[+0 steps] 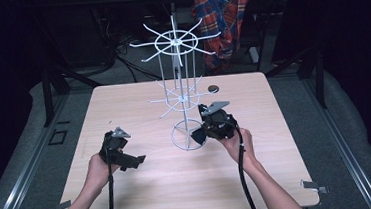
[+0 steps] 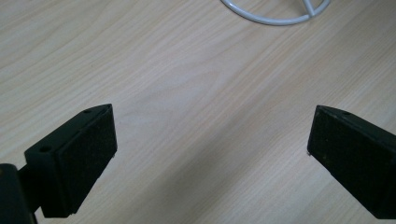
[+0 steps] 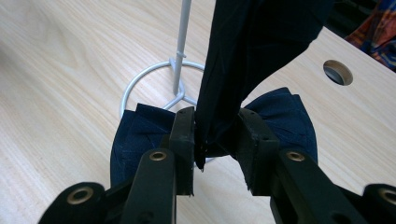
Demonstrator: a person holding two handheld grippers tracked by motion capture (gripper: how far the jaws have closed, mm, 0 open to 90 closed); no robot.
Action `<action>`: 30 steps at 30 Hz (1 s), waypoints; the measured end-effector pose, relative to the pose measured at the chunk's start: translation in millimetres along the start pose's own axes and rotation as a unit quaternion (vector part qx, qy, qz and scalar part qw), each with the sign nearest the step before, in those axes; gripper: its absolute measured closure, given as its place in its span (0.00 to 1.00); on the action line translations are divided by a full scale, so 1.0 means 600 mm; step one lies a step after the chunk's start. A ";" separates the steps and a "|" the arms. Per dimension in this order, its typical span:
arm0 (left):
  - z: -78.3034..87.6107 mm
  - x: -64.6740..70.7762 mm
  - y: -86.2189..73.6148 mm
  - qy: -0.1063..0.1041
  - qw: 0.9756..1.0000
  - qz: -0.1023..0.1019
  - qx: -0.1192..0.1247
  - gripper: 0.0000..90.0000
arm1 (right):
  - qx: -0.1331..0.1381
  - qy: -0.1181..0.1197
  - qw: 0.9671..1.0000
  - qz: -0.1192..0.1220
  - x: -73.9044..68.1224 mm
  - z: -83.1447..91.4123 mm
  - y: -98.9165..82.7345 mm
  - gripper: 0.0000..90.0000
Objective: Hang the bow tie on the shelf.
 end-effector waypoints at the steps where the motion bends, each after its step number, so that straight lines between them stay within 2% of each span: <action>1: 0.000 0.000 0.000 0.000 1.000 0.000 0.000 0.02 | 0.000 0.000 1.000 0.000 0.000 0.000 0.000 0.77; 19: 0.000 0.000 -0.001 0.001 1.000 -0.001 -0.001 0.02 | 0.004 0.007 1.000 0.011 -0.011 0.007 0.010 0.72; 20: 0.000 0.000 -0.001 0.001 1.000 -0.001 -0.002 0.02 | 0.001 0.012 1.000 0.010 -0.011 0.008 0.009 0.68; 27: 0.001 0.001 -0.001 0.000 1.000 -0.003 -0.001 0.02 | -0.002 0.022 1.000 0.008 -0.015 0.021 0.005 0.60; 30: 0.001 0.001 -0.001 -0.001 1.000 -0.003 -0.001 0.02 | -0.003 0.028 1.000 0.007 -0.019 0.030 0.004 0.53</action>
Point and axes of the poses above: each handheld gripper's, and its own axes: z roughly backward along the jaws, y roughly out of its top, x roughly to its right, the point moved 5 cm from there along -z, roughly forward along the jaws, and after that the axes turned 15 degrees about -x, right-handed, at the moved point
